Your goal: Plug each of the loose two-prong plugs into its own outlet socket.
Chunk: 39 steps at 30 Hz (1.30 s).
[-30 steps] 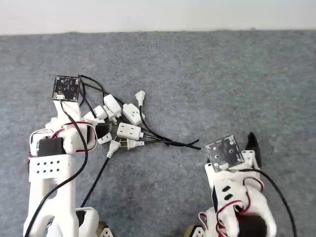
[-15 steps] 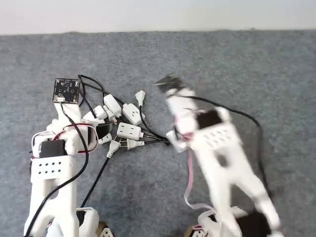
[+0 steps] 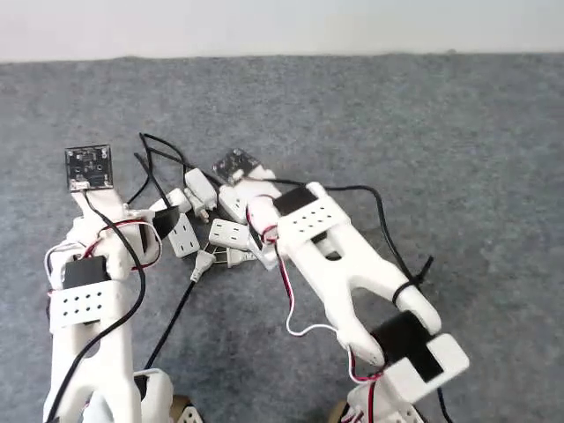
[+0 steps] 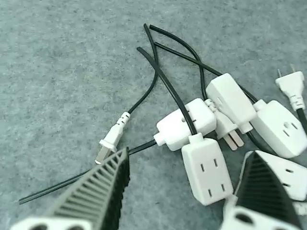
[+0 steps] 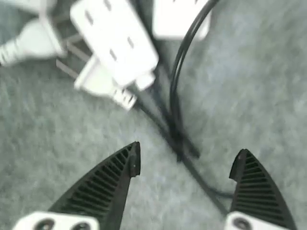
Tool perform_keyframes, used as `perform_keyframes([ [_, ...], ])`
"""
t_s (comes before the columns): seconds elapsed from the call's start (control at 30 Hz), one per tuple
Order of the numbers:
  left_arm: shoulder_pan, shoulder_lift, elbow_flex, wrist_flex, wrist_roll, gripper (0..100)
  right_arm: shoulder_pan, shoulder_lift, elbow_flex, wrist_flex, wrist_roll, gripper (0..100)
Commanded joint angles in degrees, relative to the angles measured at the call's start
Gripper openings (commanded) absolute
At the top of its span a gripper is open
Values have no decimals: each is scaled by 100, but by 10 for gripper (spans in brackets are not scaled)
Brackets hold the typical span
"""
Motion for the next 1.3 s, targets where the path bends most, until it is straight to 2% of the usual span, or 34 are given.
perform_keyframes([
  [0.0,-53,9,-40,-246,114,359,-40,198,-853,22,-492,308],
  [0.13,-325,9,110,-642,114,359,-31,708,-1793,48,-888,308],
  [0.53,-396,9,127,-686,114,359,-22,3187,-4879,40,-2409,308],
  [0.7,-396,9,110,-686,114,359,-22,4207,-6013,57,-2523,308],
  [0.93,-396,9,110,-686,88,359,40,4769,-6752,426,-2523,307],
  [1.27,-396,9,127,-686,88,359,400,4778,-6778,725,-2752,307],
])
